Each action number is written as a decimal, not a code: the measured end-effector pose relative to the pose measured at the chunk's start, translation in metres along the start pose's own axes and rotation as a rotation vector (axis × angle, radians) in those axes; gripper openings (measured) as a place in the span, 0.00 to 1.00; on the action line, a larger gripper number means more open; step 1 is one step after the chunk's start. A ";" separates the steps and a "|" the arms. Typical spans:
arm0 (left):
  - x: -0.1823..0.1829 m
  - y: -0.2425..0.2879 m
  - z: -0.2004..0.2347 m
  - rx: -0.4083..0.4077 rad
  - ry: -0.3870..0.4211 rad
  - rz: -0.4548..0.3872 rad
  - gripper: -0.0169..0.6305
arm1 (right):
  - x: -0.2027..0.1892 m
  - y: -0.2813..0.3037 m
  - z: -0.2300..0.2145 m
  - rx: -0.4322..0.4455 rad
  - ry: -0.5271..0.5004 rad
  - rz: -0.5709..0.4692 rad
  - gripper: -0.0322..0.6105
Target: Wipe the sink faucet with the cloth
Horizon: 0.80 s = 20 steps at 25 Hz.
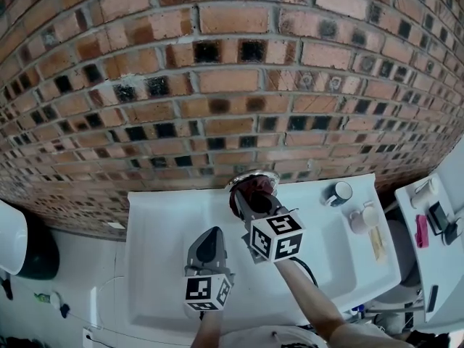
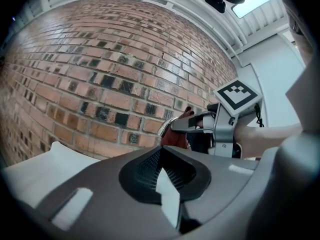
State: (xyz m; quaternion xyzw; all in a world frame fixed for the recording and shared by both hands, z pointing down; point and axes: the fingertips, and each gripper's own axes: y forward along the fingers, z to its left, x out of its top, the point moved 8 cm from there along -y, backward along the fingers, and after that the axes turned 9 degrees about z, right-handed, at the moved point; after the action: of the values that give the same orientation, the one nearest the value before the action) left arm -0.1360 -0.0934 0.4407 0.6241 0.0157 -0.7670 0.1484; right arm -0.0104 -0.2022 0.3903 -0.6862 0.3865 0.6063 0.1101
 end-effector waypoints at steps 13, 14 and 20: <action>0.011 -0.008 0.003 0.023 0.005 -0.045 0.03 | -0.018 -0.004 0.031 0.043 -0.112 0.022 0.12; 0.011 -0.009 0.004 0.027 0.003 -0.045 0.03 | -0.019 0.003 0.035 0.058 -0.125 0.041 0.12; 0.009 -0.013 0.007 0.039 0.001 -0.048 0.03 | -0.008 0.028 0.037 0.059 -0.125 0.105 0.12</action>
State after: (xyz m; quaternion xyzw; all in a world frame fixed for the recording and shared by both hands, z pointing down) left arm -0.1473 -0.0847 0.4317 0.6268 0.0159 -0.7700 0.1178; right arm -0.0564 -0.1944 0.3978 -0.6220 0.4322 0.6413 0.1224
